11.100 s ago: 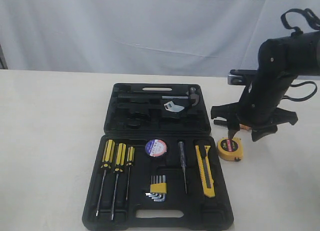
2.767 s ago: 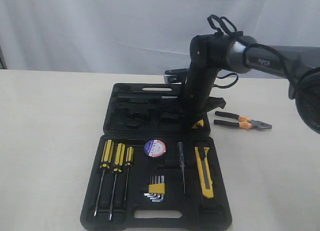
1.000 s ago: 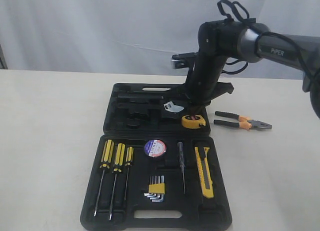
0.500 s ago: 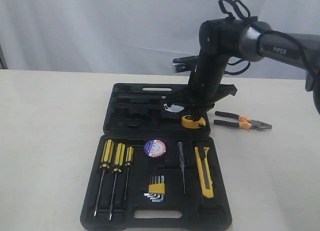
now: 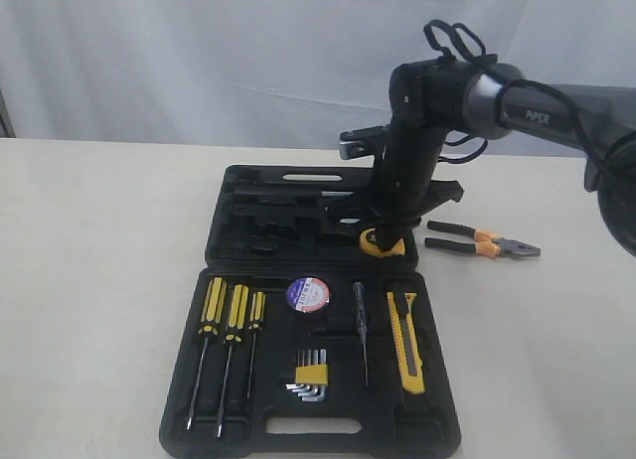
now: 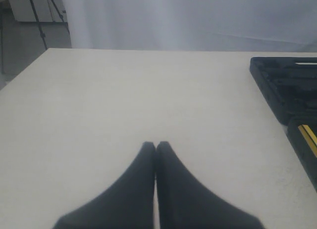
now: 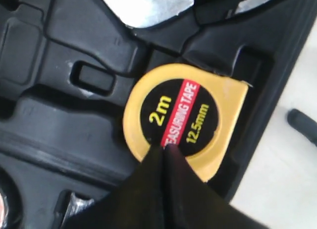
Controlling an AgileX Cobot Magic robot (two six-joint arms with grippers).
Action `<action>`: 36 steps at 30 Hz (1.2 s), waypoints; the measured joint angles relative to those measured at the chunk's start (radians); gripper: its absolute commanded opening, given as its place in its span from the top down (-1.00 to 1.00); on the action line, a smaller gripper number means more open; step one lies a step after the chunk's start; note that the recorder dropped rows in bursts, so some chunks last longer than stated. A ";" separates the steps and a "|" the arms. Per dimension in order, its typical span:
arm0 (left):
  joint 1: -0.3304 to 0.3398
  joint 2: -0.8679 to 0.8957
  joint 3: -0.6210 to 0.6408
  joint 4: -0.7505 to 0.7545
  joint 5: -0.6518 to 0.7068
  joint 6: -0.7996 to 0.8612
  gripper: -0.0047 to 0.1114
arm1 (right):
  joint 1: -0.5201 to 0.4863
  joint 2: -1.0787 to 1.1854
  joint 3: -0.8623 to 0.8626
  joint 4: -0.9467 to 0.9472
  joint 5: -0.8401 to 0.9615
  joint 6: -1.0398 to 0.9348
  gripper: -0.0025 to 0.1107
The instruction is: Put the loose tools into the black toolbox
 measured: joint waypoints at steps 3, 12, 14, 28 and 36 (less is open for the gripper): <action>0.000 0.000 0.000 0.000 0.000 0.000 0.92 | 0.000 0.009 -0.002 0.000 -0.026 0.000 0.96; 0.000 0.000 0.000 0.000 0.000 0.000 0.92 | 0.000 0.018 -0.005 0.000 -0.071 -0.004 0.96; 0.000 0.000 0.000 0.000 0.000 0.000 0.92 | 0.000 0.018 -0.005 0.000 -0.075 -0.004 0.96; 0.000 0.000 0.000 0.000 0.000 0.000 0.92 | 0.000 0.005 0.001 0.000 -0.092 0.019 0.96; 0.000 0.000 0.000 0.000 0.000 0.000 0.92 | -0.009 -0.003 0.001 0.000 -0.094 0.029 0.96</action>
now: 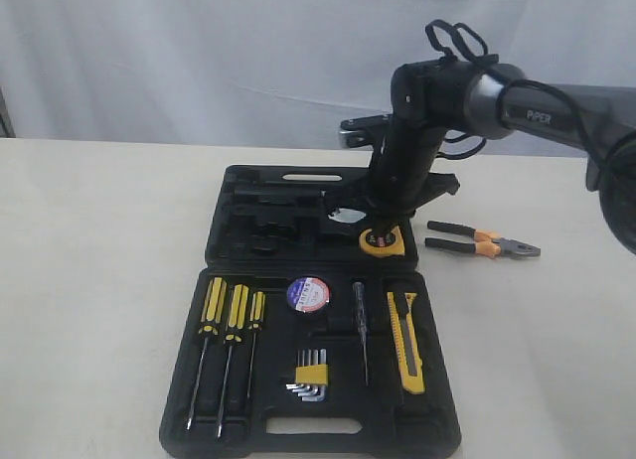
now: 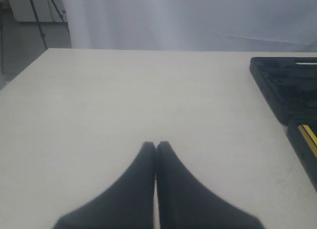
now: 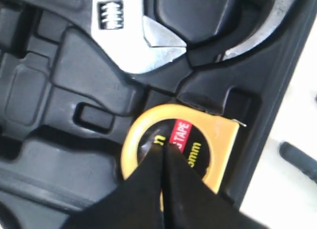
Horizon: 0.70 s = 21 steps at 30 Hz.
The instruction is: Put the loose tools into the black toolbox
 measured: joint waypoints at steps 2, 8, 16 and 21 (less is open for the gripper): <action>0.000 0.000 0.000 0.000 0.000 0.000 0.92 | -0.010 0.014 0.000 0.000 0.000 0.005 0.96; 0.000 0.000 0.000 0.000 0.000 0.000 0.92 | -0.051 0.019 -0.002 0.033 -0.007 -0.011 0.96; 0.000 0.000 0.000 0.000 0.000 0.000 0.92 | -0.076 -0.054 0.004 0.135 0.006 -0.091 0.96; 0.000 0.000 0.000 0.000 0.000 0.000 0.92 | -0.110 -0.120 0.004 0.136 0.076 -0.099 0.96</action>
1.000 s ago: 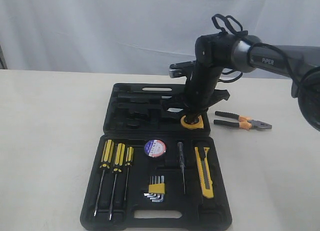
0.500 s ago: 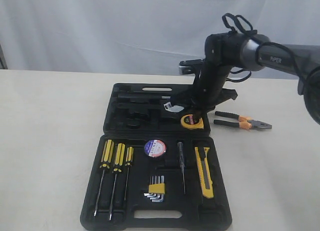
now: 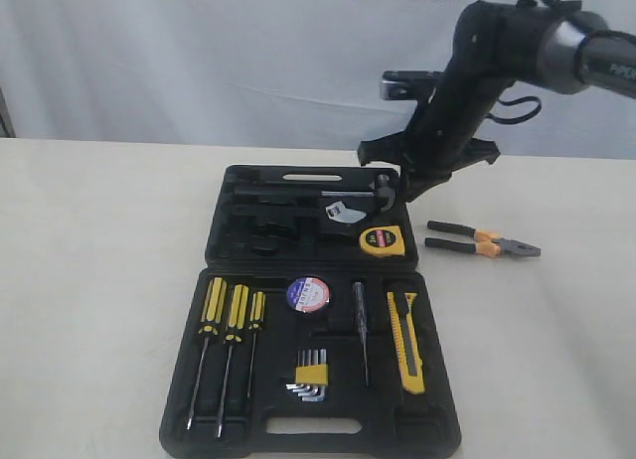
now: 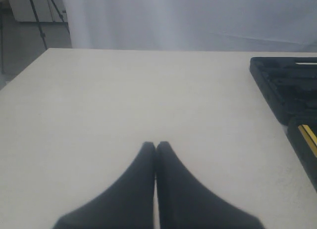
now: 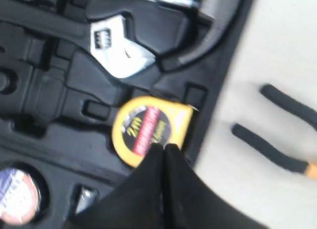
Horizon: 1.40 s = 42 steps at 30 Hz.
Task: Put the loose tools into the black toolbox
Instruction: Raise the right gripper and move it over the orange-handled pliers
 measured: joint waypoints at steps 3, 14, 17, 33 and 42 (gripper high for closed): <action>0.000 0.000 0.000 0.000 0.000 0.000 0.92 | -0.044 -0.022 0.000 -0.002 0.066 -0.025 0.96; 0.000 0.000 0.000 0.000 0.000 0.000 0.92 | -0.217 -0.142 0.000 -0.076 0.169 -0.157 0.96; 0.000 0.000 0.000 0.000 0.000 0.000 0.92 | -0.233 -0.155 0.000 -0.090 0.155 -0.270 0.96; 0.000 0.000 0.000 0.000 0.000 0.000 0.92 | -0.233 -0.077 0.012 -0.142 0.030 -0.600 0.96; 0.000 0.000 0.000 0.000 0.000 0.000 0.92 | -0.233 -0.077 0.012 -0.160 0.008 -0.679 0.52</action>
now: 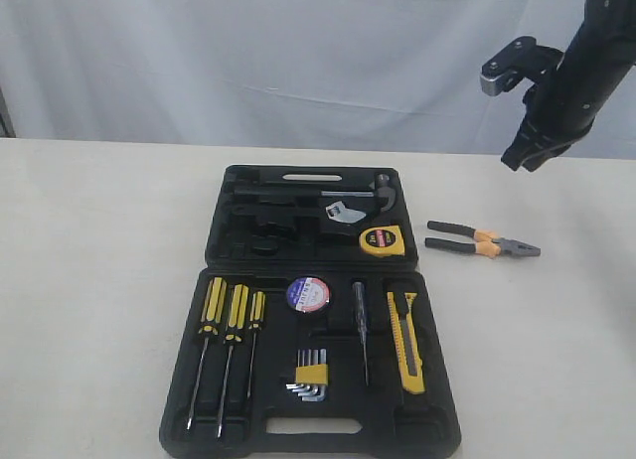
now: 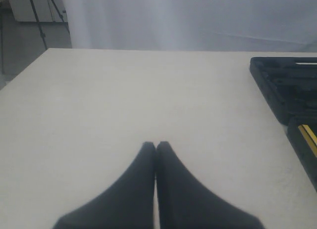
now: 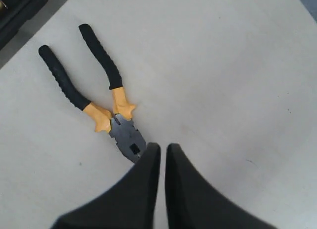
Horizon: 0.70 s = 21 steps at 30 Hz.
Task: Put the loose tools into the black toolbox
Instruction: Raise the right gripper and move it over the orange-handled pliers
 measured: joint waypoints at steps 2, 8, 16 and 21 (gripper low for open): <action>0.000 0.000 0.000 0.000 0.000 0.000 0.92 | 0.000 0.000 0.007 0.002 0.000 -0.011 0.02; 0.000 0.000 0.000 0.000 0.000 0.000 0.92 | 0.000 0.000 0.078 0.002 -0.011 -0.065 -0.34; 0.000 0.000 0.000 0.000 0.000 0.000 0.92 | 0.000 0.002 0.180 0.002 -0.241 -0.247 -0.34; 0.000 0.000 0.000 0.000 0.000 0.000 0.92 | 0.000 0.033 0.180 0.031 -0.273 -0.223 -0.34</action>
